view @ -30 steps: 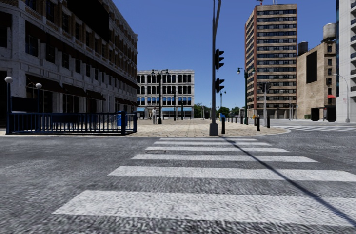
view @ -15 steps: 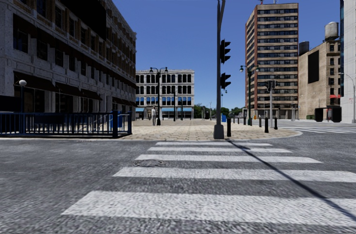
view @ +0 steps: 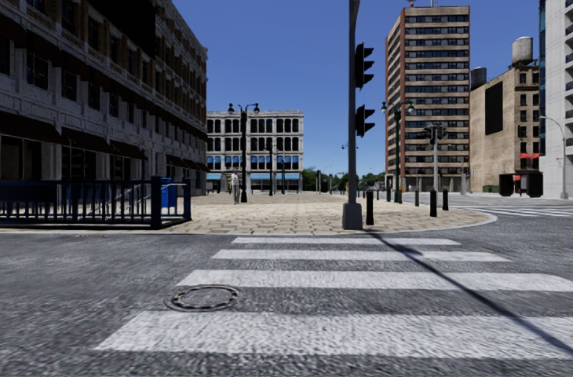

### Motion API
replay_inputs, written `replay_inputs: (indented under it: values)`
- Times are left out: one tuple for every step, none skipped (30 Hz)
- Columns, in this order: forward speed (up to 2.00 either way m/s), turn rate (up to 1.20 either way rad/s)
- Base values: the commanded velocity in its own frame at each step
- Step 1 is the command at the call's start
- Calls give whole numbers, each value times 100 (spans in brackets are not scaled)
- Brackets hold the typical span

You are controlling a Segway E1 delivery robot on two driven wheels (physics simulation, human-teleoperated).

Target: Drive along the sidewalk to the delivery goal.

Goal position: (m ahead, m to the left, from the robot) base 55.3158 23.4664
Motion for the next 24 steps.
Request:
replay_inputs:
  values:
    - [200, -24]
    - [200, -24]
    - [200, -24]
    - [200, -5]
    - [200, 0]
    - [200, 0]
    - [200, 0]
    - [200, 0]
    - [200, 0]
    - [200, 0]
    - [200, 0]
    - [200, 0]
    - [200, 0]
    - [200, 0]
    - [200, 0]
    - [200, 0]
    - [200, -6]
    - [200, -20]
    - [200, -25]
    - [200, -25]
    - [200, -26]
    - [200, -26]
    - [200, -26]
    - [200, -26]
